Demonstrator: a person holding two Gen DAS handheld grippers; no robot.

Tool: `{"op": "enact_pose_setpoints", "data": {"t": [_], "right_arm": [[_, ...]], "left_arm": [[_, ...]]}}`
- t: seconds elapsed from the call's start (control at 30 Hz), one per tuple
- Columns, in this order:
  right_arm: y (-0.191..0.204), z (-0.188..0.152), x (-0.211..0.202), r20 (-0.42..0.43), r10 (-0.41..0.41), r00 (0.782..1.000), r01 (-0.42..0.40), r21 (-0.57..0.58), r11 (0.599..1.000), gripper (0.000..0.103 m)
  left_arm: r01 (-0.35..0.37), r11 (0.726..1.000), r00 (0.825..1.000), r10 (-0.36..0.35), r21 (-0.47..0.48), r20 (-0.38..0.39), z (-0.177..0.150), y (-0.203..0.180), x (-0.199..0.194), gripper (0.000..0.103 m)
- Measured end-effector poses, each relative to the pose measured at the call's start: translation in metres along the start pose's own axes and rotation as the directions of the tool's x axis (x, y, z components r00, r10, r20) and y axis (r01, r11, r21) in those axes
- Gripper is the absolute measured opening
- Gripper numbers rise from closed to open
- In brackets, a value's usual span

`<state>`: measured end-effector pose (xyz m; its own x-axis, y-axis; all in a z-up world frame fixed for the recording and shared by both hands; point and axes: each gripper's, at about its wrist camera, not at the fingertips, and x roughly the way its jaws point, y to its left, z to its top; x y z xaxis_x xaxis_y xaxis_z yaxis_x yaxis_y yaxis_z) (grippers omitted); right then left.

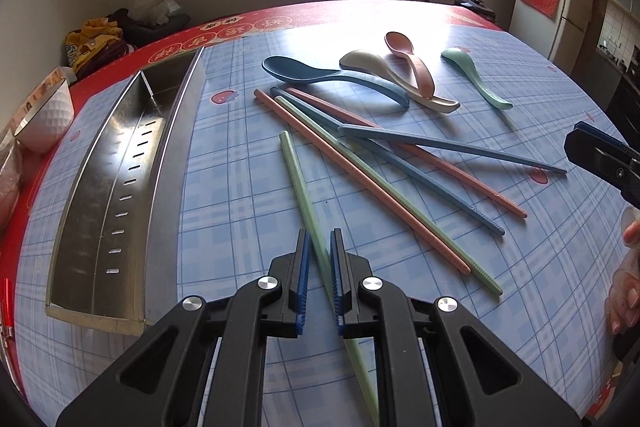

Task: Organize utensils
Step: 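Grasp the blue chopstick with the right tool while the left tool holds the green chopstick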

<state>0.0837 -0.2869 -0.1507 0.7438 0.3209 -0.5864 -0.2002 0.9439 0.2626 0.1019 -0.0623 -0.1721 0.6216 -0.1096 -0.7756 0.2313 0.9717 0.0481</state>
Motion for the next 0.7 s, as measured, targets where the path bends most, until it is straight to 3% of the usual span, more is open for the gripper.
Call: {"op": "enact_pose_setpoints", "data": {"t": [0.23, 0.27, 0.3, 0.43, 0.53, 0.7], "right_arm": [[-0.003, 0.000, 0.006, -0.031, 0.017, 0.999, -0.016, 0.010, 1.000, 0.089], [-0.003, 0.001, 0.008, -0.047, 0.025, 0.999, -0.024, 0.009, 1.000, 0.086], [-0.002, 0.002, 0.012, -0.069, 0.031, 0.997, -0.031, 0.002, 1.000, 0.077], [0.007, 0.007, 0.027, -0.165, 0.012, 0.986, -0.023, -0.065, 0.998, 0.065], [0.023, 0.012, 0.033, -0.174, -0.074, 0.982, 0.036, -0.213, 0.976, 0.056], [0.040, 0.018, 0.062, -0.252, -0.108, 0.962, 0.009, -0.367, 0.930, 0.034]], "left_arm": [[0.050, 0.998, 0.999, -0.049, -0.026, 0.009, 0.000, 0.008, 0.000, 0.011], [0.048, 0.999, 0.999, -0.048, -0.025, 0.011, 0.000, 0.007, 0.000, 0.011], [0.050, 0.998, 0.999, -0.050, -0.027, 0.012, 0.000, 0.008, 0.000, 0.011], [0.103, 0.992, 0.995, -0.102, -0.070, 0.017, -0.001, 0.017, 0.000, 0.011], [0.140, 0.985, 0.990, -0.138, -0.101, 0.022, -0.002, 0.023, 0.000, 0.011], [0.138, 0.986, 0.990, -0.136, -0.098, 0.023, -0.001, 0.022, 0.000, 0.011]]}}
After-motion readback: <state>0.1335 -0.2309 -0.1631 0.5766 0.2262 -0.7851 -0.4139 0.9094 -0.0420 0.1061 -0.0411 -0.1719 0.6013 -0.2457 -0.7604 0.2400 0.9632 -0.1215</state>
